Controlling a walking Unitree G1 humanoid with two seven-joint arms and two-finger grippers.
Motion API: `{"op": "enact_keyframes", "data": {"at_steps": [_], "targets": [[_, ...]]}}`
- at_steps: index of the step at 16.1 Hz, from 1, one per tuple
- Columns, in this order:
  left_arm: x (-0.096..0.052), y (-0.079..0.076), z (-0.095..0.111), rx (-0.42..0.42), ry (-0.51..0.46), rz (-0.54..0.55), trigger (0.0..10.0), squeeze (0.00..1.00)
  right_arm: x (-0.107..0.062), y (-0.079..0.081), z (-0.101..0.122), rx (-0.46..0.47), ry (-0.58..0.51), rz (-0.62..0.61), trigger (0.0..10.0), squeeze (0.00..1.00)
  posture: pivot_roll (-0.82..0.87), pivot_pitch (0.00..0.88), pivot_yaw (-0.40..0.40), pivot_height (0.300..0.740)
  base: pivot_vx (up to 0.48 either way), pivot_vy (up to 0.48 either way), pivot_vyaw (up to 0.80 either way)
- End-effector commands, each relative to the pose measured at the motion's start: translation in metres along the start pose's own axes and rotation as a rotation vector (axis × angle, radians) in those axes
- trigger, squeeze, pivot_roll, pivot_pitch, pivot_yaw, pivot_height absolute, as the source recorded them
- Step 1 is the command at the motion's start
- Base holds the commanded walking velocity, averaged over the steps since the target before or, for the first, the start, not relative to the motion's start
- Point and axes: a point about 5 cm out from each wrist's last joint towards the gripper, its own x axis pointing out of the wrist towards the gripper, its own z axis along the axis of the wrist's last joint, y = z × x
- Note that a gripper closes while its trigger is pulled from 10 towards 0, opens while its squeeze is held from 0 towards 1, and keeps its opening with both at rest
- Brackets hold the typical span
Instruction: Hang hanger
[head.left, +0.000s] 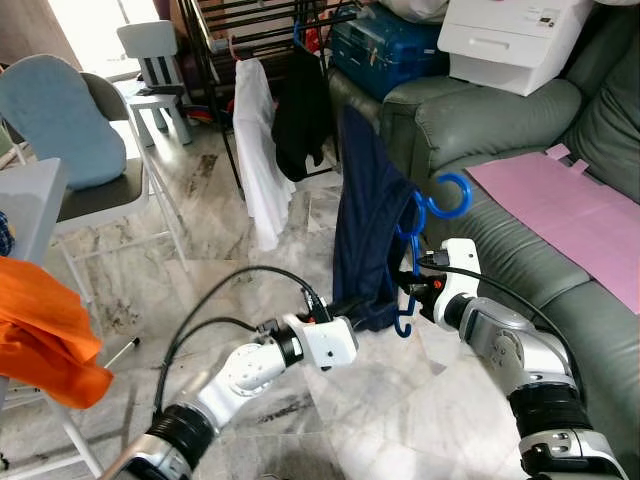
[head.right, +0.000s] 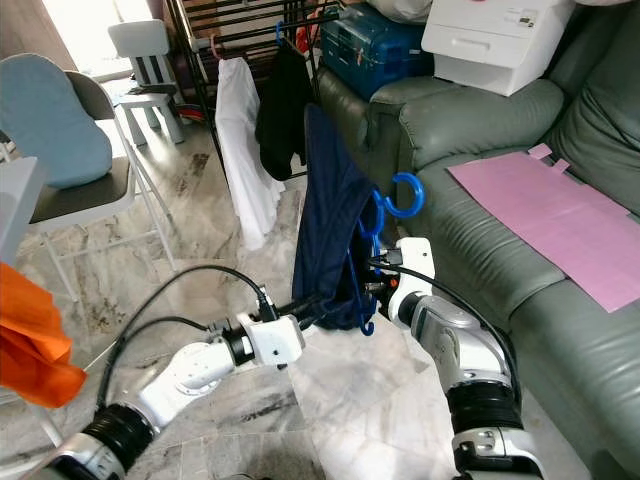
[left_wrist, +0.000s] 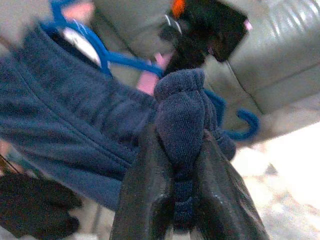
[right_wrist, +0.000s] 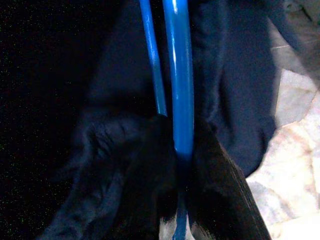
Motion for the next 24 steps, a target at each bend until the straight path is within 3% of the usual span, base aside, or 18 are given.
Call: {"op": "enact_keyframes", "data": {"at_steps": [1,2,5,7,9,13,14,17,20,24], "targets": [[-0.007,-0.009,-0.013,-0.041,0.078,-0.026,10.0,1.0,0.002,0.007,0.031,-0.051,-0.132,0.022,10.0,0.0,-0.19,0.0,0.059,0.74,0.0,0.0,0.0],[-0.006,-0.007,-0.015,-0.066,0.092,-0.011,10.0,1.0,0.001,0.01,0.031,-0.125,-0.139,0.039,10.0,0.0,-0.2,0.0,0.06,0.74,0.0,0.0,0.0],[-0.005,-0.009,-0.018,-0.161,0.117,-0.012,10.0,1.0,-0.003,0.014,0.029,-0.222,-0.148,0.084,10.0,0.0,-0.2,0.0,0.065,0.74,0.0,0.0,0.0],[-0.009,-0.012,-0.018,-0.282,0.114,-0.032,10.0,1.0,-0.009,0.012,0.022,-0.338,-0.142,0.12,10.0,0.0,-0.2,0.0,0.066,0.74,0.0,0.0,0.0],[-0.016,-0.008,-0.018,-0.269,0.102,-0.038,10.0,1.0,-0.014,0.008,0.018,-0.384,-0.132,0.142,10.0,0.0,-0.2,0.0,0.069,0.74,0.0,0.0,0.0],[-0.033,0.015,-0.017,-0.168,0.084,0.013,10.0,1.0,-0.025,-0.007,0.009,-0.549,-0.087,0.158,10.0,0.0,-0.19,0.0,0.071,0.74,0.0,0.0,0.0],[-0.04,0.032,-0.016,-0.101,0.075,0.075,10.0,1.0,-0.034,-0.015,-0.001,-0.589,-0.017,0.204,10.0,0.0,-0.19,0.0,0.071,0.74,0.0,0.0,0.0],[-0.052,0.055,-0.011,0.057,0.064,0.106,10.0,1.0,-0.056,-0.038,-0.019,-0.655,0.129,0.253,10.0,0.0,-0.2,0.0,0.071,0.74,0.0,0.0,0.0],[-0.056,0.062,-0.004,0.12,0.038,0.058,10.0,1.0,-0.068,-0.05,-0.029,-0.703,0.22,0.3,10.0,0.0,-0.2,0.0,0.076,0.74,0.0,0.0,0.0],[-0.059,0.066,-0.004,0.223,0.037,-0.064,10.0,1.0,-0.076,-0.047,-0.036,-0.746,0.297,0.435,10.0,0.0,-0.2,0.0,0.083,0.74,0.0,0.0,0.0]]}}
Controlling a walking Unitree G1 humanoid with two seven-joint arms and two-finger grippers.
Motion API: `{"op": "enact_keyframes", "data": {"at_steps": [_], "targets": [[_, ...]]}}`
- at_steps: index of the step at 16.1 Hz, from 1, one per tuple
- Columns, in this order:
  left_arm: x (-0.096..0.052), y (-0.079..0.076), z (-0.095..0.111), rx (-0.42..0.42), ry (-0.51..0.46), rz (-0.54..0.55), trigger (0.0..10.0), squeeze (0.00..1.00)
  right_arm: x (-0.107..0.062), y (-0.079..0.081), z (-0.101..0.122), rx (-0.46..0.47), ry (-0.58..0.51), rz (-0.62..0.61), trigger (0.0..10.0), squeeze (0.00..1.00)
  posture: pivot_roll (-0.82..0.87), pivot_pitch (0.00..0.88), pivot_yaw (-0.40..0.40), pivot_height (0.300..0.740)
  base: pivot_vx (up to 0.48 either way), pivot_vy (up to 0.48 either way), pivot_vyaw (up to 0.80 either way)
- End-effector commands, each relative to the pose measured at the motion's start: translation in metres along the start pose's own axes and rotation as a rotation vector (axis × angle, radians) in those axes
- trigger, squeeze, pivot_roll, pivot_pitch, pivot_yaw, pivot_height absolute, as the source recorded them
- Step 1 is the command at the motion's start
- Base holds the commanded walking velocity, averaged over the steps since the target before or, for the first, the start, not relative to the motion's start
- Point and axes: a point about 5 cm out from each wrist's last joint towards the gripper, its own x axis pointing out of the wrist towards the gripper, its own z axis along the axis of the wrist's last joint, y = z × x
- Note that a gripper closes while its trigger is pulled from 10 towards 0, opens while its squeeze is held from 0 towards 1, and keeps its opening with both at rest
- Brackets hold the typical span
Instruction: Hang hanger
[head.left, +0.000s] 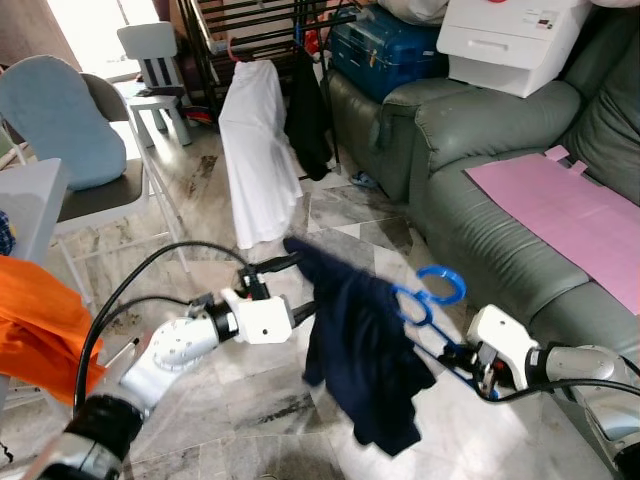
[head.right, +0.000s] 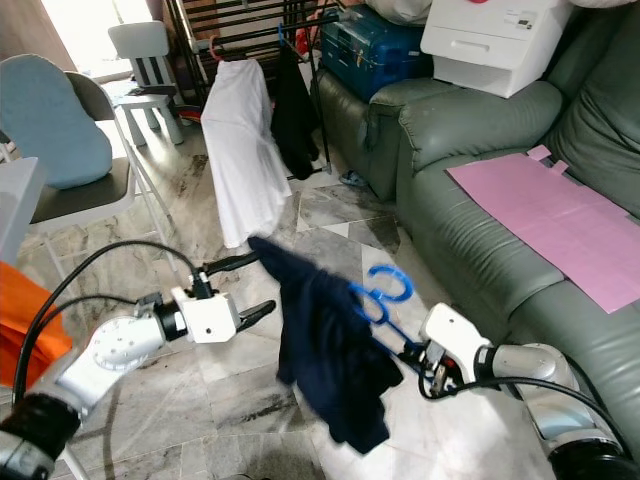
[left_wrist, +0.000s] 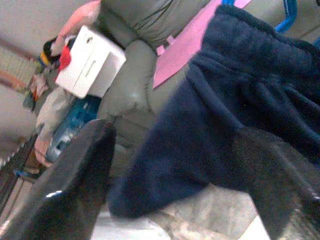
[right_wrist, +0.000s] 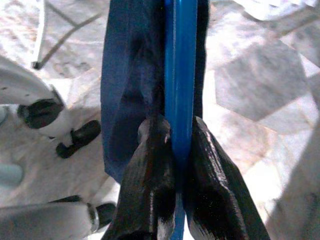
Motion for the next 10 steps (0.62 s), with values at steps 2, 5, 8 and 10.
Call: {"op": "enact_keyframes", "data": {"at_steps": [2,5,8,10], "targets": [[0.001,0.002,-0.004,0.065,0.011,-0.093,10.0,1.0,0.0,-0.001,0.014,-0.104,-0.019,0.063,10.0,0.0,-0.2,0.0,0.085,0.74,0.0,0.0,0.0],[0.006,0.002,-0.006,0.09,0.021,-0.161,10.0,1.0,-0.001,-0.003,0.02,-0.178,0.004,0.108,10.0,0.0,-0.2,0.0,0.089,0.74,0.0,0.0,0.0],[0.011,0.001,-0.012,0.094,0.05,-0.223,10.0,1.0,-0.001,-0.006,0.027,-0.268,0.019,0.121,10.0,0.0,-0.21,0.0,0.092,0.74,0.0,0.0,0.0],[0.014,-0.004,-0.02,0.07,0.087,-0.309,8.3,1.0,-0.001,-0.01,0.037,-0.336,0.015,0.118,10.0,0.0,-0.21,0.0,0.093,0.74,0.0,0.0,0.0]]}}
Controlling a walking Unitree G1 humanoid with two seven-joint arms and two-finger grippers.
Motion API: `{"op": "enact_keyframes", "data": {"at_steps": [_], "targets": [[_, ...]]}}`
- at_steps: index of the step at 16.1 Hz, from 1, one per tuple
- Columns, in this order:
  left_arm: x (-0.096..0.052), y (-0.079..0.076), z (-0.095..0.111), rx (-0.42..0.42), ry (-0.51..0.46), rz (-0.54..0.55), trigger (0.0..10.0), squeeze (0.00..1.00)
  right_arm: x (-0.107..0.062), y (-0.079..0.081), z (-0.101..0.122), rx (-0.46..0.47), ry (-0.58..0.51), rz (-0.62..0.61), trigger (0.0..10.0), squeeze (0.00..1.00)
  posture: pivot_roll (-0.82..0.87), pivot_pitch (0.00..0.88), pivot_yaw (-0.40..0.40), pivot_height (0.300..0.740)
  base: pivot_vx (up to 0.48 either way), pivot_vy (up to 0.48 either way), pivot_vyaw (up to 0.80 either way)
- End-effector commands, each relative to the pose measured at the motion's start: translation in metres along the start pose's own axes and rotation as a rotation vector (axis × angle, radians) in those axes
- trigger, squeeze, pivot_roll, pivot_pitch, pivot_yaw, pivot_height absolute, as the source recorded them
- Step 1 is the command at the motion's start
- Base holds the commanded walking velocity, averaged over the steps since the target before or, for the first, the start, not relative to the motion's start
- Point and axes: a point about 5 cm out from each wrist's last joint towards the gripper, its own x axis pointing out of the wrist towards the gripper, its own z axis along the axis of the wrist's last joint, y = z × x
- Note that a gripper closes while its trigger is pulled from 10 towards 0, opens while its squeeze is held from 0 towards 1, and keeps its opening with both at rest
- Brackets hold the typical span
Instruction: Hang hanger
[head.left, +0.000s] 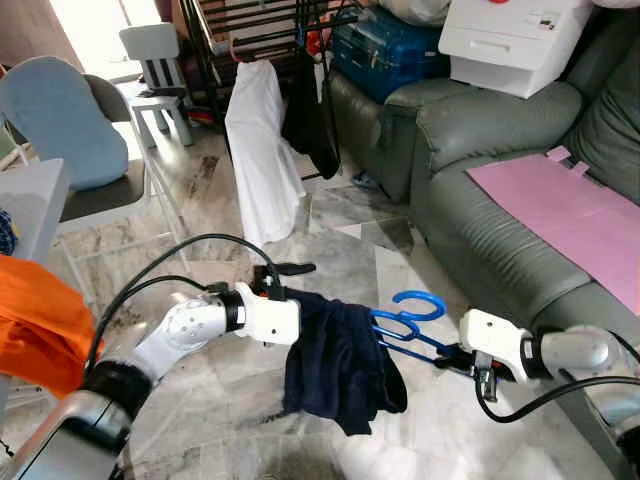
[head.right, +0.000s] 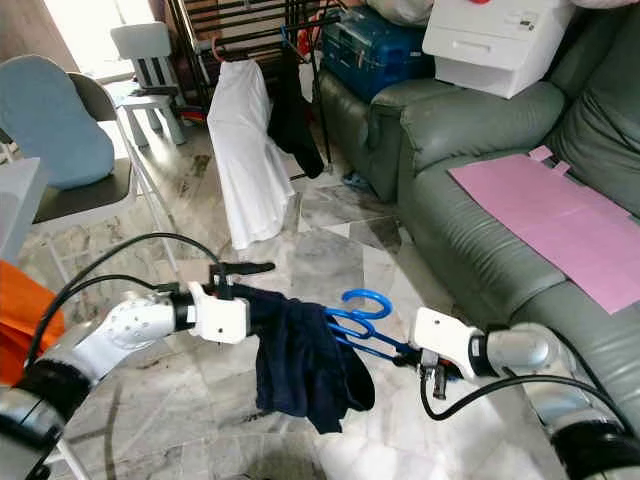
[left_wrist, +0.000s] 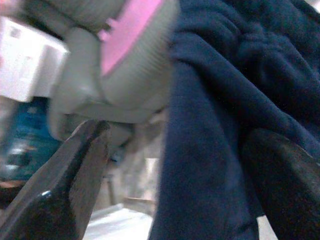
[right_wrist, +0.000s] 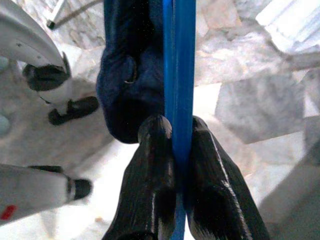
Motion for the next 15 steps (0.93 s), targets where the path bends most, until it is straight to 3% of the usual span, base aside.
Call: {"op": "enact_keyframes", "data": {"at_steps": [1,2,8,15], "targets": [[0.0,-0.004,-0.004,-0.008,0.016,-0.076,0.5,0.81,-0.001,-0.007,0.013,-0.078,-0.028,0.007,10.0,0.0,-0.21,0.0,0.094,0.74,0.0,0.0,0.0],[0.002,-0.004,-0.008,-0.043,0.043,-0.112,0.0,0.0,-0.001,-0.009,0.015,-0.099,-0.024,-0.004,10.0,0.0,-0.21,0.0,0.095,0.74,0.0,0.0,0.0],[0.01,0.013,-0.018,-0.1,0.15,-0.186,0.0,0.0,-0.002,-0.016,0.016,-0.199,0.028,-0.022,10.0,0.0,-0.22,0.0,0.096,0.74,0.0,0.0,0.0],[0.016,0.007,-0.017,-0.109,0.156,-0.283,0.0,0.0,0.002,-0.018,0.015,-0.226,0.051,-0.018,10.0,0.0,-0.22,0.0,0.09,0.74,0.0,0.0,0.0]]}}
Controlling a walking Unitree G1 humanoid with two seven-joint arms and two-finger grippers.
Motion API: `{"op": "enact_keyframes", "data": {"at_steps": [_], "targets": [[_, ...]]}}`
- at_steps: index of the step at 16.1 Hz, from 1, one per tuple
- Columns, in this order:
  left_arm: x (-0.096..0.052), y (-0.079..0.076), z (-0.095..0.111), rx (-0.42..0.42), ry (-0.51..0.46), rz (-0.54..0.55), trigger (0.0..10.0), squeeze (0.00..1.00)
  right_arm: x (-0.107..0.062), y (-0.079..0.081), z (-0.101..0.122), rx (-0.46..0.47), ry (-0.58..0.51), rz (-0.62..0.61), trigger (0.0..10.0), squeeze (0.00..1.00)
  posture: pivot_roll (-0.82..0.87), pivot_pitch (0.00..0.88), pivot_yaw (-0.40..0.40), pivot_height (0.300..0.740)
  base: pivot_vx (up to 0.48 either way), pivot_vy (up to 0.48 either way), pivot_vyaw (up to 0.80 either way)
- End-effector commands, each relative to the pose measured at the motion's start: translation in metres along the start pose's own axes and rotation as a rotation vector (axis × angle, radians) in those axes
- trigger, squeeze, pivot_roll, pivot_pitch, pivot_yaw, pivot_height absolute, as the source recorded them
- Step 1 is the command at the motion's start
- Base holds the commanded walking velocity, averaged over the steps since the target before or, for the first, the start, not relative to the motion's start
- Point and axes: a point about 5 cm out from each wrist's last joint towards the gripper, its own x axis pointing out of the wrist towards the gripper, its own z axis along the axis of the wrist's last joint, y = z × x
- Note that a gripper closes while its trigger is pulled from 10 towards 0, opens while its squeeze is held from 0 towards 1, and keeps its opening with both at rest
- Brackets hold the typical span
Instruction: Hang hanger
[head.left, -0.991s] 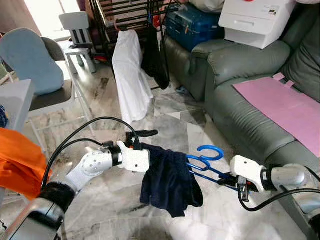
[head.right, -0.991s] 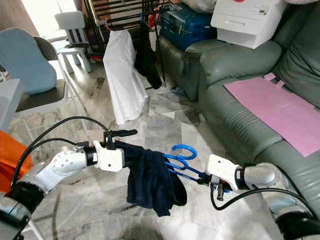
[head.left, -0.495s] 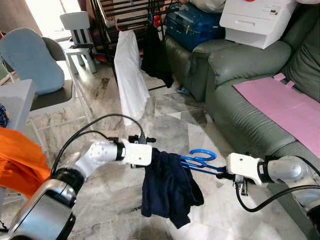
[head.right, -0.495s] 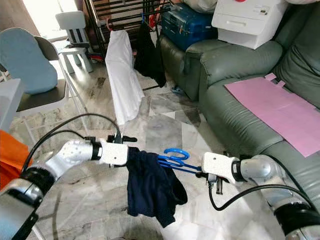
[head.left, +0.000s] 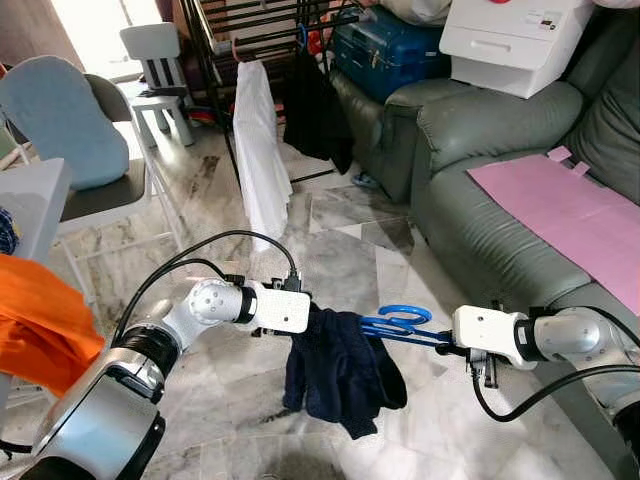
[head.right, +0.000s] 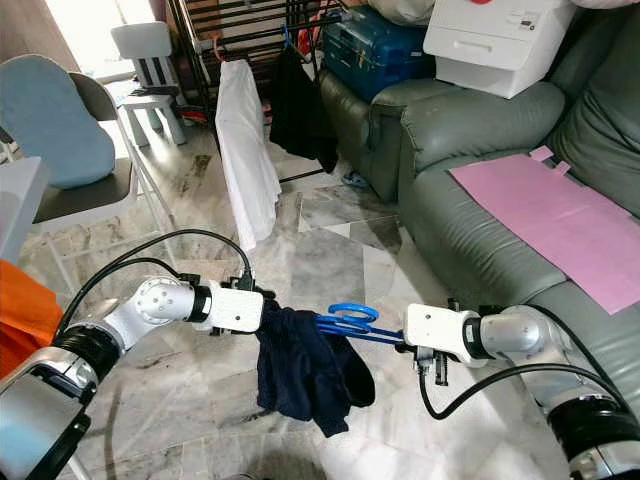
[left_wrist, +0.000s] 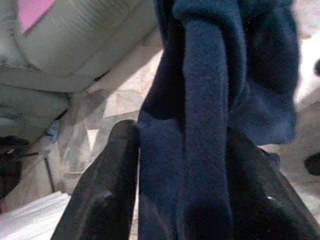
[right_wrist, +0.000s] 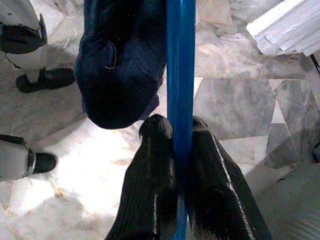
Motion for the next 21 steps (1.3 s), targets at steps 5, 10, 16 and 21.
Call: {"op": "enact_keyframes", "data": {"at_steps": [5,10,16,21], "targets": [[0.001,0.005,0.004,-0.003,-0.001,-0.062,0.0,0.0,0.01,-0.008,0.012,-0.067,-0.022,-0.001,10.0,0.0,-0.22,0.0,0.086,0.74,0.0,0.0,0.0],[0.004,0.001,0.005,-0.024,0.002,-0.109,0.0,0.0,0.018,-0.01,0.017,-0.091,-0.031,-0.008,10.0,0.0,-0.22,0.0,0.083,0.74,0.0,0.0,0.0],[0.006,-0.001,0.005,-0.042,-0.001,-0.13,0.0,0.0,0.02,-0.017,0.022,-0.089,-0.055,-0.029,10.0,0.97,-0.22,0.0,0.078,0.74,0.0,0.0,0.0],[0.002,-0.007,-0.001,-0.085,-0.015,-0.086,0.0,0.0,0.015,-0.025,0.021,-0.126,-0.021,-0.034,10.0,1.0,-0.22,0.0,0.075,0.74,0.0,0.0,0.0]]}}
